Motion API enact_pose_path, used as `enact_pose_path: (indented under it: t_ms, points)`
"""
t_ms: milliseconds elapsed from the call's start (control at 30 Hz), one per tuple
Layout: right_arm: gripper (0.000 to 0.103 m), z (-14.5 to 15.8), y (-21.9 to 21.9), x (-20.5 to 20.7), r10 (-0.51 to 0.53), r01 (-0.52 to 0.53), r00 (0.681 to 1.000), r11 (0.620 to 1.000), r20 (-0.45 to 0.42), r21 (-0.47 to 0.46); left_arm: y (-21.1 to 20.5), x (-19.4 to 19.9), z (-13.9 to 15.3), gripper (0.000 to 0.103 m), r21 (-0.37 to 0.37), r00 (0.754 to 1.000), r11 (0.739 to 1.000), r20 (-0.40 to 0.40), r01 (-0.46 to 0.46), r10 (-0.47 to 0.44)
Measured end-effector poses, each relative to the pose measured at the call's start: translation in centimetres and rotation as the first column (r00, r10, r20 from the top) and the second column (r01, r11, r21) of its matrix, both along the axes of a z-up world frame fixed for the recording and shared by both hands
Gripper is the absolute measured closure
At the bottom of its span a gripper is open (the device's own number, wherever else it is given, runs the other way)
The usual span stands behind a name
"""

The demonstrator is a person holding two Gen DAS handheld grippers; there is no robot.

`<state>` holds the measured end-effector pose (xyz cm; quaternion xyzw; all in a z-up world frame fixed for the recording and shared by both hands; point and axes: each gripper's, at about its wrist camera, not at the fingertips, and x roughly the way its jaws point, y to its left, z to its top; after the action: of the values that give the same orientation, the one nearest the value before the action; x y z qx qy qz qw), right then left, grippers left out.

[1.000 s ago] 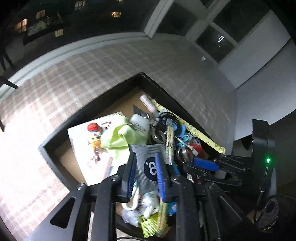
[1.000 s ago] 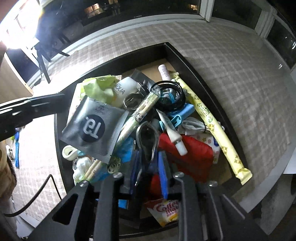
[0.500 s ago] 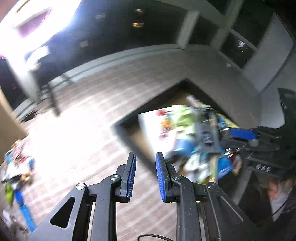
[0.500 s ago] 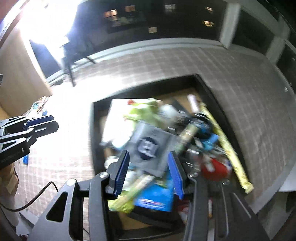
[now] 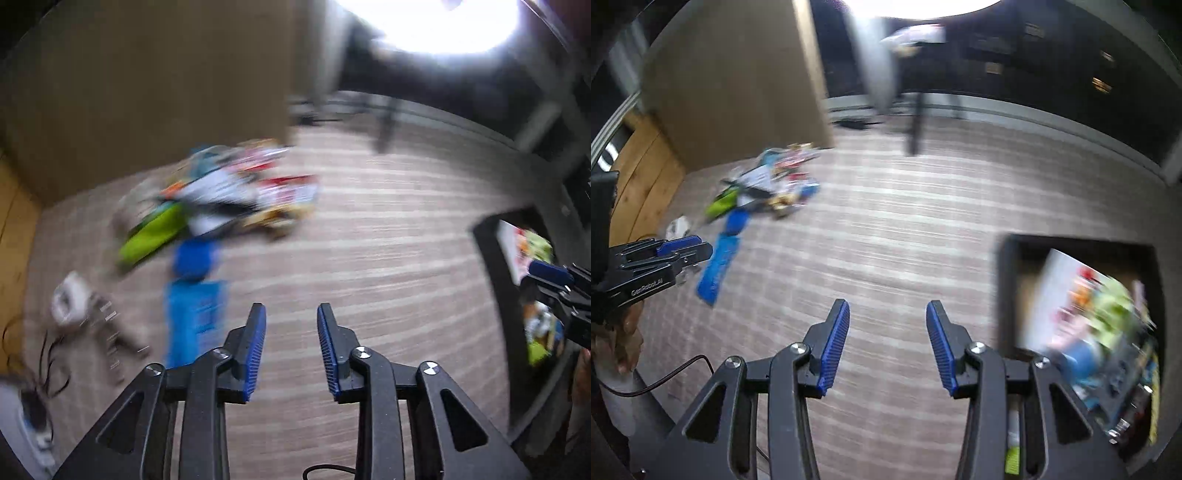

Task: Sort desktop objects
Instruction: 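Move both open tools back over the table toward the next items, then grasp the silver clip with left tool while right tool grasps the blue wet-wipe packet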

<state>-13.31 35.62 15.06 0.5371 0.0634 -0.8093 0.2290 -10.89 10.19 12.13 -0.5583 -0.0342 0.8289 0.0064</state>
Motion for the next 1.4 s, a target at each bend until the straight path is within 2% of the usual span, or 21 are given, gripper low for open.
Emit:
enact_pose_path:
  t_ms: [67, 167, 367, 500, 733, 800, 867, 1033, 1267, 1400]
  points:
    - [0.06, -0.4, -2.8, 0.1, 0.044, -0.044, 0.999, 0.999, 0.01, -0.004, -3.7, 0.8, -0.7, 0.07, -0.004, 0.997, 0.997, 0.02, -0.075, 0.075]
    - [0.06, -1.2, -7.5, 0.5, 0.103, -0.103, 0.994, 0.995, 0.027, -0.003, -8.4, 1.6, -2.1, 0.059, -0.029, 0.984, 0.985, 0.045, -0.172, 0.173]
    - [0.059, -3.5, -14.9, 1.0, 0.163, -0.164, 0.985, 0.986, 0.062, 0.018, -15.0, 2.4, -4.5, 0.057, -0.061, 0.945, 0.949, 0.093, -0.309, 0.314]
    - [0.057, -5.5, -19.1, 1.0, 0.177, -0.179, 0.978, 0.984, 0.112, 0.013, -17.6, 2.5, -6.2, 0.056, -0.019, 0.917, 0.927, 0.14, -0.375, 0.374]
    - [0.057, -8.5, -23.6, 0.8, 0.182, -0.185, 0.964, 0.983, 0.194, -0.003, -18.4, 2.4, -7.7, 0.055, -0.002, 0.903, 0.916, 0.163, -0.402, 0.397]
    - [0.057, -9.1, -24.3, 0.6, 0.176, -0.18, 0.961, 0.984, 0.212, -0.003, -18.4, 2.4, -7.9, 0.046, 0.006, 0.902, 0.914, 0.165, -0.406, 0.4]
    - [0.057, -9.7, -24.9, 0.4, 0.167, -0.171, 0.96, 0.985, 0.224, -0.001, -17.9, 2.5, -8.1, 0.042, 0.015, 0.902, 0.912, 0.156, -0.409, 0.402]
    - [0.057, -10.7, -26.0, 0.2, 0.163, -0.17, 0.957, 0.985, 0.241, 0.007, -17.5, 2.5, -8.7, 0.042, 0.001, 0.906, 0.919, 0.165, -0.395, 0.39]
    - [0.058, -11.6, -27.6, 0.3, 0.176, -0.184, 0.95, 0.983, 0.26, 0.007, -17.6, 3.5, -9.8, 0.043, -0.039, 0.888, 0.905, 0.176, -0.424, 0.424]
    - [0.061, -11.7, -28.5, 0.6, 0.185, -0.194, 0.953, 0.981, 0.24, 0.015, -17.4, 4.2, -10.8, 0.053, -0.049, 0.883, 0.903, 0.196, -0.426, 0.427]
